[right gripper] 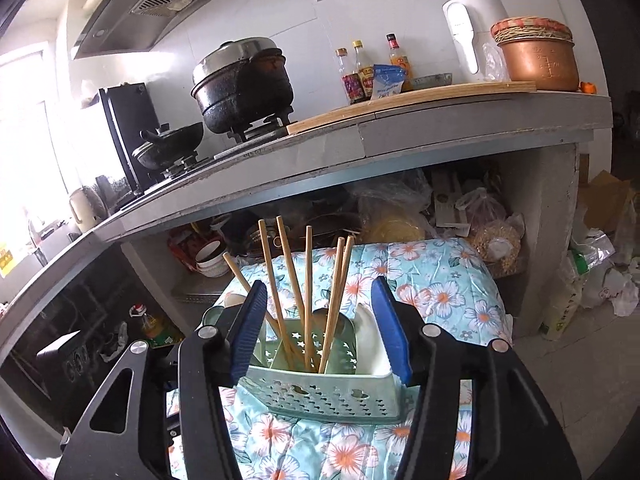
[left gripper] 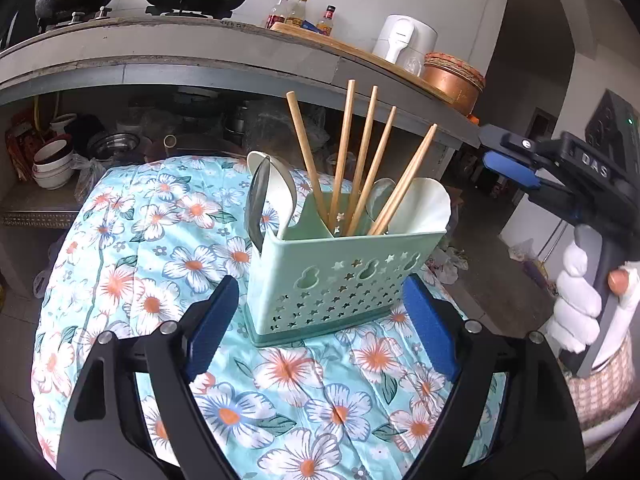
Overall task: Organize utensils
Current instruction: 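Lower the right gripper's chopstick into the green holder and open it, then withdraw both open grippers up and away from the holder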
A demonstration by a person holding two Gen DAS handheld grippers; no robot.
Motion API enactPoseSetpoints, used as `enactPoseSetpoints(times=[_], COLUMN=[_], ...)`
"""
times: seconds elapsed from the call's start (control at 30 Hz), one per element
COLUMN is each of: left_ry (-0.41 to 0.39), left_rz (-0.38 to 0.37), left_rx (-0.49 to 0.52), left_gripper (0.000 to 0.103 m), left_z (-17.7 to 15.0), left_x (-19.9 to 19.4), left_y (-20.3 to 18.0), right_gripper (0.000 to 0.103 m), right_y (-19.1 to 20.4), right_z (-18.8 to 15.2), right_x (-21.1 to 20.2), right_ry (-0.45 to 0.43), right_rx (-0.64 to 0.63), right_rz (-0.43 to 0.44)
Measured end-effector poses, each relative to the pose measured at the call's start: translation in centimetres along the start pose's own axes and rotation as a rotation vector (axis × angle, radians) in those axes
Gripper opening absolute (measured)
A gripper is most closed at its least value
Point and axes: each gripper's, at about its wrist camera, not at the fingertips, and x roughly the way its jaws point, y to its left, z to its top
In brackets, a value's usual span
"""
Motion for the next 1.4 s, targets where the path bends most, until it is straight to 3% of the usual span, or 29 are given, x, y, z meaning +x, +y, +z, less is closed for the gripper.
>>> enactPoseSetpoints(times=[0.13, 0.3, 0.43, 0.7, 1.03, 1.4], left_ry=[-0.024, -0.005, -0.001, -0.004, 0.044, 0.022], left_rz=[0.090, 0.230, 0.281, 0.318, 0.489, 0.513], left_rx=[-0.008, 0.000, -0.022, -0.042, -0.022, -0.011], left_gripper=[0.089, 0.090, 0.091, 0.092, 0.092, 0.092], left_z=[0.6, 0.7, 0.7, 0.1, -0.8, -1.8], left_x=[-0.4, -0.5, -0.7, -1.5, -1.8, -4.2], left_y=[-0.7, -2.0, -2.6, -4.1, -7.5, -10.2], right_gripper=[0.069, 0.083, 0.094, 0.096, 0.096, 0.096], right_y=[-0.3, -0.6, -0.9, -1.1, -2.1, -3.4], right_z=[-1.5, -3.9, -5.7, -8.1, -9.3, -9.6], right_x=[-1.3, -2.2, -3.1, -4.7, -7.1, -9.1], right_ry=[0.007, 0.044, 0.060, 0.095, 0.094, 0.119], right_rx=[-0.012, -0.066, -0.092, -0.138, -0.132, -0.090], right_rz=[-0.028, -0.108, -0.162, -0.175, -0.257, -0.302])
